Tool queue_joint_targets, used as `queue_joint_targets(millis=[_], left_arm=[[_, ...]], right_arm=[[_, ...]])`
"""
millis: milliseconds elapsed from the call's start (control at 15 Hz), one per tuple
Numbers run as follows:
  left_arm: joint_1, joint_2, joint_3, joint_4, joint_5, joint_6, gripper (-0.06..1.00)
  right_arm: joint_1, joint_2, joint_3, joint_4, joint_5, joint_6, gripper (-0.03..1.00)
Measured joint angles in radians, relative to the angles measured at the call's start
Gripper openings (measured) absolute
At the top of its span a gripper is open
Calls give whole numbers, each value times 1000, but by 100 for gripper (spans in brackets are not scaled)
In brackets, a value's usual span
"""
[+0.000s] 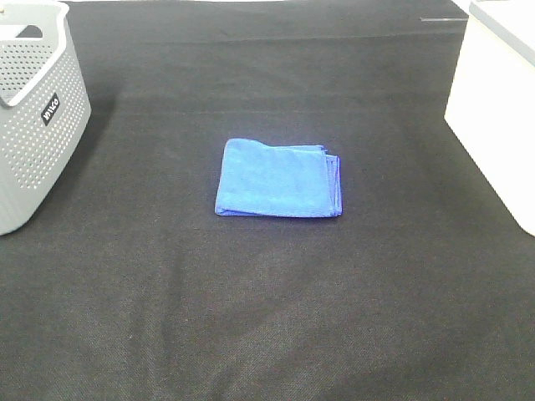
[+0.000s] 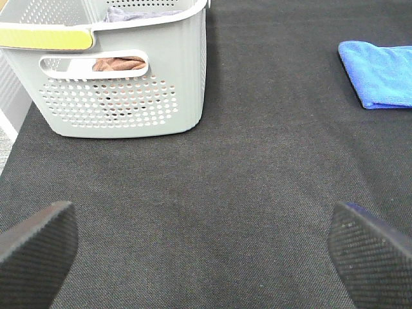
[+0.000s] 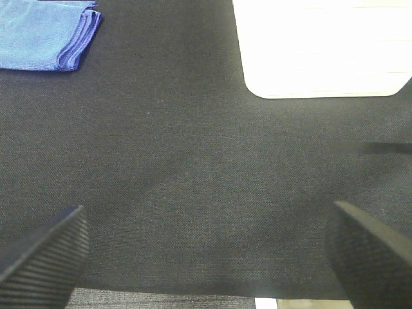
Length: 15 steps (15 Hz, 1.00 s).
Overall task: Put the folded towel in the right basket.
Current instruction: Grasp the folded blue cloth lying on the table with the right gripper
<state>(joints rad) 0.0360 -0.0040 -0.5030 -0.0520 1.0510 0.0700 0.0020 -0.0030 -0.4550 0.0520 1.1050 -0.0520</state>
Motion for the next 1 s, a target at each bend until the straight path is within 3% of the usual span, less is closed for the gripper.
queue_joint_targets(millis=[1000], left_arm=[[0,0,0,0,0,0,99]], right_arm=[[0,0,0,0,0,0,96]])
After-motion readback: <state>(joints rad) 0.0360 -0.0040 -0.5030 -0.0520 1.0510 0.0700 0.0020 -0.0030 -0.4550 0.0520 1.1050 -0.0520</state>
